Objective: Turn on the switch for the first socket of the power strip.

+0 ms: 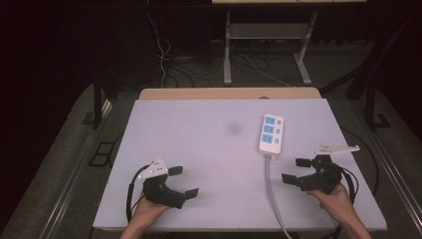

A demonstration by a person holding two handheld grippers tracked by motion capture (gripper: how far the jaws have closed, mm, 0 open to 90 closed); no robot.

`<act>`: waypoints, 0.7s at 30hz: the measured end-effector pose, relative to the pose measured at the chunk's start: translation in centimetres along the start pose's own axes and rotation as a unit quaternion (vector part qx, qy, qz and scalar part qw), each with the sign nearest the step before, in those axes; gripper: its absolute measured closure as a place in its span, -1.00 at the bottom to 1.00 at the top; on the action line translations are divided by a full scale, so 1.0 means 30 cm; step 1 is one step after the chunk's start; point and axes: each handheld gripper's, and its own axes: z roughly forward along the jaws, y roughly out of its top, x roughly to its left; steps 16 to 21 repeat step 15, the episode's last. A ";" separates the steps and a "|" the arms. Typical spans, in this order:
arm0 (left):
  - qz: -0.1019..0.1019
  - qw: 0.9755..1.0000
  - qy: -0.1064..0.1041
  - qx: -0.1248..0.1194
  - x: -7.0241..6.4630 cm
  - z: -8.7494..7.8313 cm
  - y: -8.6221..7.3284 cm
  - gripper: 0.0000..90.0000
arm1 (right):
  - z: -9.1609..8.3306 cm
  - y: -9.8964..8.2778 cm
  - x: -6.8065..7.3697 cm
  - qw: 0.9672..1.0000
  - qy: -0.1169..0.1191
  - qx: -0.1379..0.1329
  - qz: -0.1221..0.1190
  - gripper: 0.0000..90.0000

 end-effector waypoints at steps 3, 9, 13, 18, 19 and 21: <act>-0.001 1.000 0.001 0.000 0.000 -0.001 -0.001 -1.00 | 0.002 -0.029 0.000 1.000 0.000 -0.002 0.005 -1.00; 0.000 1.000 0.001 0.001 0.000 0.000 -0.001 -1.00 | 0.006 -0.073 0.001 1.000 -0.006 -0.004 0.003 -1.00; -0.001 1.000 0.000 0.003 0.000 0.002 -0.001 -1.00 | 0.007 -0.096 0.002 1.000 -0.008 -0.004 0.001 -1.00; 0.000 1.000 0.000 0.005 0.000 0.003 -0.002 -1.00 | 0.007 -0.104 0.002 1.000 -0.010 -0.007 -0.001 -1.00; 0.000 1.000 0.000 0.005 0.000 0.003 -0.002 -1.00 | 0.007 -0.104 0.002 1.000 -0.010 -0.007 -0.001 -1.00; 0.000 1.000 0.000 0.005 0.000 0.003 -0.002 -1.00 | 0.007 -0.104 0.002 1.000 -0.010 -0.007 -0.001 -1.00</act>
